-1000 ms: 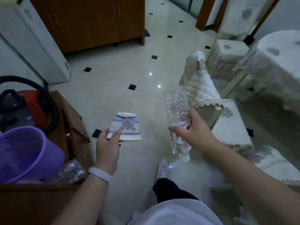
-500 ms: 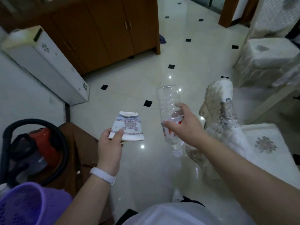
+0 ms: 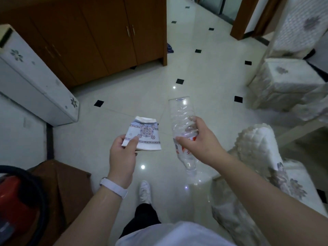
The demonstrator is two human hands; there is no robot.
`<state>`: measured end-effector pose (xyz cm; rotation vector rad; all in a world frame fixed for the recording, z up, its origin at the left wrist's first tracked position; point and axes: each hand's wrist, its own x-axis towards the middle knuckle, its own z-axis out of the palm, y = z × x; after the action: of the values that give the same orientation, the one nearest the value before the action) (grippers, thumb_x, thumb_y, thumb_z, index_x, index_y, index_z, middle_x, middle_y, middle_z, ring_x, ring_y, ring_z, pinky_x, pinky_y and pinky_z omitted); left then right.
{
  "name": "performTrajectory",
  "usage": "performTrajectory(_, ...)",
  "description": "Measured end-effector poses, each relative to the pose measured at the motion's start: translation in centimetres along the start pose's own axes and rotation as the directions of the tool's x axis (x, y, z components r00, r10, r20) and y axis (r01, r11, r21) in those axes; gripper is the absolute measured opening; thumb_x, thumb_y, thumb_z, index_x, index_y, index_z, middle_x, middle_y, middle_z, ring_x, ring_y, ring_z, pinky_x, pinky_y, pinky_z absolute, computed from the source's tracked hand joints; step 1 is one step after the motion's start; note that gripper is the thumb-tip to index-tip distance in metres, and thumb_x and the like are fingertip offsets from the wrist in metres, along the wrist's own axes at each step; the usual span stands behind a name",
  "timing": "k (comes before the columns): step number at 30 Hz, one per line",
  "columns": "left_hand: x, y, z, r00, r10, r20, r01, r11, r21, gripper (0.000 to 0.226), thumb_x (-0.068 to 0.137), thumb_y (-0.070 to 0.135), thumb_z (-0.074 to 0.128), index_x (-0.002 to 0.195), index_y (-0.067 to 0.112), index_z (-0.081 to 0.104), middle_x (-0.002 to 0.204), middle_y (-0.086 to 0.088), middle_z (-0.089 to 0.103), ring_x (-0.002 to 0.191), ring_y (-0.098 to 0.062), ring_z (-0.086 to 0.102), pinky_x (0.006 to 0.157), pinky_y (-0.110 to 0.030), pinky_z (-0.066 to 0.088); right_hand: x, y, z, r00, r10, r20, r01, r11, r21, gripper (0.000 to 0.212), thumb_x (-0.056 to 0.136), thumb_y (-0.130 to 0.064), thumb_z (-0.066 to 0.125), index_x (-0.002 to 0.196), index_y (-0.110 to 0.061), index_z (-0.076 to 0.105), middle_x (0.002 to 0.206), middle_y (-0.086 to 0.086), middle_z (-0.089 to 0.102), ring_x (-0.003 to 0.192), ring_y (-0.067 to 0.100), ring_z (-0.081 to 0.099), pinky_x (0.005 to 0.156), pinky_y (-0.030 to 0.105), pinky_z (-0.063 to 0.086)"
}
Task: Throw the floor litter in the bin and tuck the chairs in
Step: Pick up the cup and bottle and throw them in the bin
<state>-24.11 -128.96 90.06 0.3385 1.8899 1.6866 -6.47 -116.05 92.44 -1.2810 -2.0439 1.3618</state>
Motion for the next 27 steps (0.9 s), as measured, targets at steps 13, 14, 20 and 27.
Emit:
performTrajectory(13, 24.0, 8.5, 4.2, 0.94, 0.009, 0.342, 0.007, 0.999, -0.045, 0.01, 0.094, 0.005, 0.06, 0.102, 0.011, 0.063, 0.088, 0.005, 0.071, 0.068, 0.002, 0.066, 0.056, -0.013, 0.048, 17.2, -8.1, 2.1, 0.96, 0.1, -0.26, -0.118, 0.992, -0.051, 0.066, 0.078, -0.034, 0.078, 0.131, -0.034, 0.04, 0.101, -0.019, 0.055, 0.065, -0.005, 0.061, 0.064, 0.013, 0.048)
performTrajectory(14, 25.0, 8.9, 5.0, 0.93, 0.008, 0.368, 0.008, 0.999, -0.043, 0.011, 0.094, 0.005, 0.06, 0.101, 0.012, 0.063, 0.088, 0.004, 0.071, 0.068, 0.002, 0.067, 0.056, -0.013, 0.049, 18.1, -8.3, 1.9, 0.955, 0.105, -0.279, -0.124, 0.991, -0.052, 0.065, 0.078, -0.034, 0.079, 0.13, -0.035, 0.04, 0.1, -0.019, 0.056, 0.066, -0.005, 0.061, 0.066, 0.013, 0.048)
performTrajectory(20, 31.2, 9.4, 10.4, 0.897, -0.027, 0.441, 0.015, 0.999, 0.031, 0.01, 0.093, 0.012, 0.063, 0.098, 0.02, 0.064, 0.092, 0.005, 0.073, 0.078, -0.007, 0.067, 0.068, -0.025, 0.05, 24.3, -6.5, -0.9, 0.915, 0.187, -0.359, -0.189, 0.982, 0.029, 0.069, 0.074, -0.042, 0.08, 0.131, -0.04, 0.04, 0.095, -0.027, 0.056, 0.075, 0.001, 0.061, 0.08, 0.043, 0.057)
performTrajectory(27, 36.7, 10.4, 19.3, 0.894, -0.047, 0.446, -0.014, 0.991, 0.132, 0.014, 0.094, 0.012, 0.062, 0.106, 0.017, 0.059, 0.104, -0.002, 0.07, 0.09, -0.017, 0.065, 0.073, -0.03, 0.05, 34.4, -3.5, -6.6, 0.901, 0.221, -0.374, -0.183, 0.974, 0.133, 0.074, 0.076, -0.042, 0.078, 0.138, -0.034, 0.039, 0.107, -0.017, 0.057, 0.085, 0.005, 0.063, 0.082, 0.031, 0.053)
